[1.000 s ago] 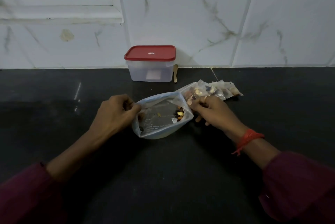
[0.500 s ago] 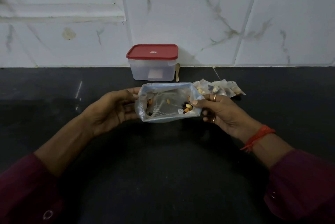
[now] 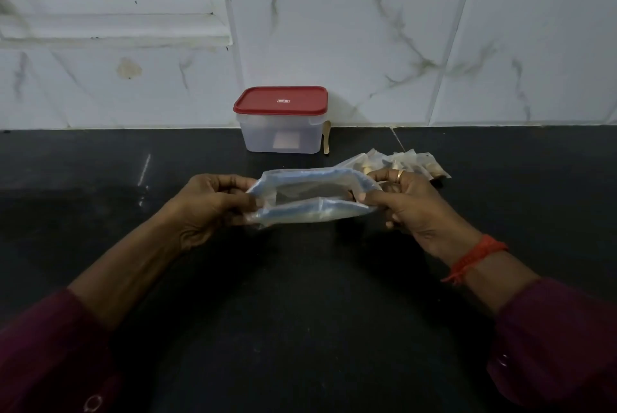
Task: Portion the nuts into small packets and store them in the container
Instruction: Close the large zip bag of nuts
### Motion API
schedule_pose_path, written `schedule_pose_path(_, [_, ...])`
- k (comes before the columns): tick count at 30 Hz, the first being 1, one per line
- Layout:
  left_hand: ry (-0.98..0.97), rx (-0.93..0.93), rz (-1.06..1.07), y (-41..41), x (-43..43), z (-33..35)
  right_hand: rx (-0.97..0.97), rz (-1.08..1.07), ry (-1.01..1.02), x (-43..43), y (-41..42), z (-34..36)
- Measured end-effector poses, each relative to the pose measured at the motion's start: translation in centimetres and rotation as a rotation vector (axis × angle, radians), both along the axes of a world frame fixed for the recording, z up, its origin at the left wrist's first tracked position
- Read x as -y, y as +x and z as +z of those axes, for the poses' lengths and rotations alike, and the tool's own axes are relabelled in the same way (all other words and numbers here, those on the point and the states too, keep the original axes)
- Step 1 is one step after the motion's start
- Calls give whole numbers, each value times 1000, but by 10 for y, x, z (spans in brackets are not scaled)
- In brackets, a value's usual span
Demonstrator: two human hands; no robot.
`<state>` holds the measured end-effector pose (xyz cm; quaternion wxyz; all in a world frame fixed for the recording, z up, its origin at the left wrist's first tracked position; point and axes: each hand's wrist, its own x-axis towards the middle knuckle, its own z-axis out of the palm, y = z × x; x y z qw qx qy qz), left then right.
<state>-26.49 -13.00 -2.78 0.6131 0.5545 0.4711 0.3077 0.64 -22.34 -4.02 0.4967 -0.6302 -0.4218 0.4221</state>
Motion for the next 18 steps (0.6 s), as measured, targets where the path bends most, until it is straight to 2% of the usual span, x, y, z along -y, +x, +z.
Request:
schedule_pose_path(1, [77, -61, 48, 1, 1, 1, 99, -54, 43, -1, -1, -2])
schedule_pose_path(4, [416, -309, 141, 2, 7, 0, 561, -249, 278, -4, -5, -9])
schedule_pose_path(6, [525, -371, 166, 3, 10, -2, 746, -312, 346, -5, -7, -11])
schedule_pose_path(8, [508, -397, 152, 5, 10, -4, 798, -283, 360, -4, -4, -13])
schedule_pose_path(12, [318, -298, 39, 7, 11, -2, 797, -109, 354, -2, 4, -14])
schedule_pose_path(18, [224, -217, -84, -1, 7, 6, 734, 103, 261, 3, 2, -8])
